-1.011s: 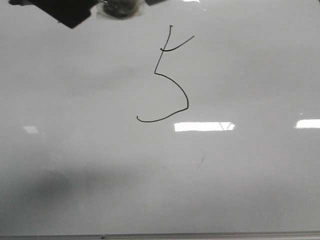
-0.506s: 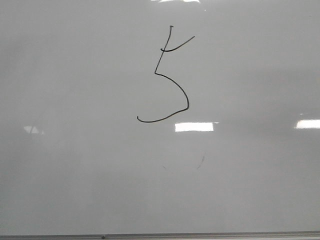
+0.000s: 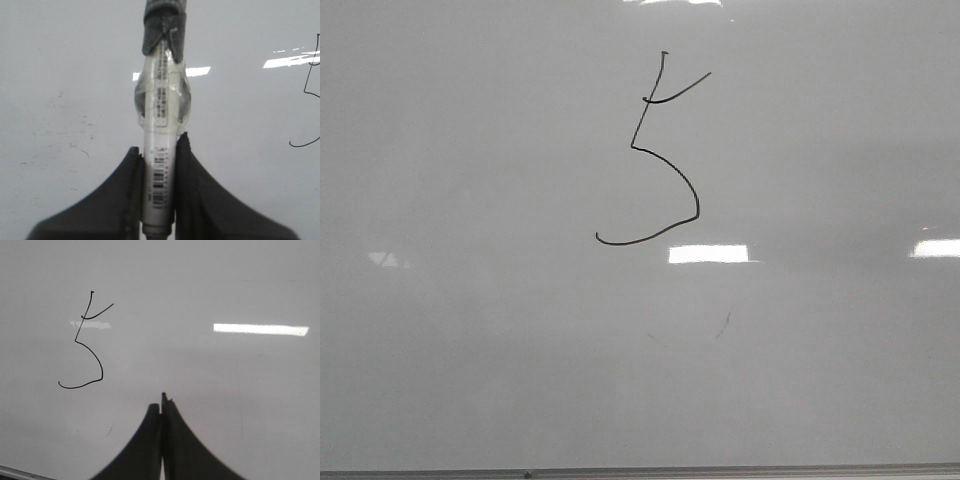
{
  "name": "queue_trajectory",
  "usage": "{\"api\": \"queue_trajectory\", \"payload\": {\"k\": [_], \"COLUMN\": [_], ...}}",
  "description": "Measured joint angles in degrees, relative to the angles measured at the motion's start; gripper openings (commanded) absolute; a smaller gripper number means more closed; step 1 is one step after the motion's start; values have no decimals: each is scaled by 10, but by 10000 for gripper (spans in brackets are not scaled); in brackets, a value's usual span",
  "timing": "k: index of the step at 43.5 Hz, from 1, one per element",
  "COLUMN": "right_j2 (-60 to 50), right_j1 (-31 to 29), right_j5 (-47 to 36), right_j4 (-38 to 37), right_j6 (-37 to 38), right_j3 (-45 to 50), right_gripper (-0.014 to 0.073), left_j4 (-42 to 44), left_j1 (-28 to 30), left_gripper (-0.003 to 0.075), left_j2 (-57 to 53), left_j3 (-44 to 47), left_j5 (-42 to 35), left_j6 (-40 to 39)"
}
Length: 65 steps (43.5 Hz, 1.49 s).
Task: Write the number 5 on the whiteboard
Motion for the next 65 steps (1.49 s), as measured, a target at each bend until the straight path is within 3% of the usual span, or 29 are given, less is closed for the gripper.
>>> {"api": "queue_trajectory", "payload": {"k": [27,30,33,37,49,54,65], "right_j2": [0,0,0,0,0,0,0], "right_j1": [0,0,0,0,0,0,0], "right_j5": [0,0,0,0,0,0,0], "right_j4": [0,0,0,0,0,0,0], "right_j6": [1,1,2,2,2,2,2], "right_j3": [0,0,0,0,0,0,0], "right_gripper": [-70,-70,-70,-70,-70,-70,-70], "left_j4": [-4,42,151,231,278,310,408], "left_j1": [1,1,1,1,5,34,105], "left_gripper": [-14,-13,-13,-13,-12,-12,-12], "left_j2": [0,0,7,26,183,271,441], "left_j3": [1,4,11,25,70,68,5], "left_j5": [-65,-84,-101,-130,-289,-366,-411], "left_j6": [-6,-57,-184,-282,-347,-396,-459]}}
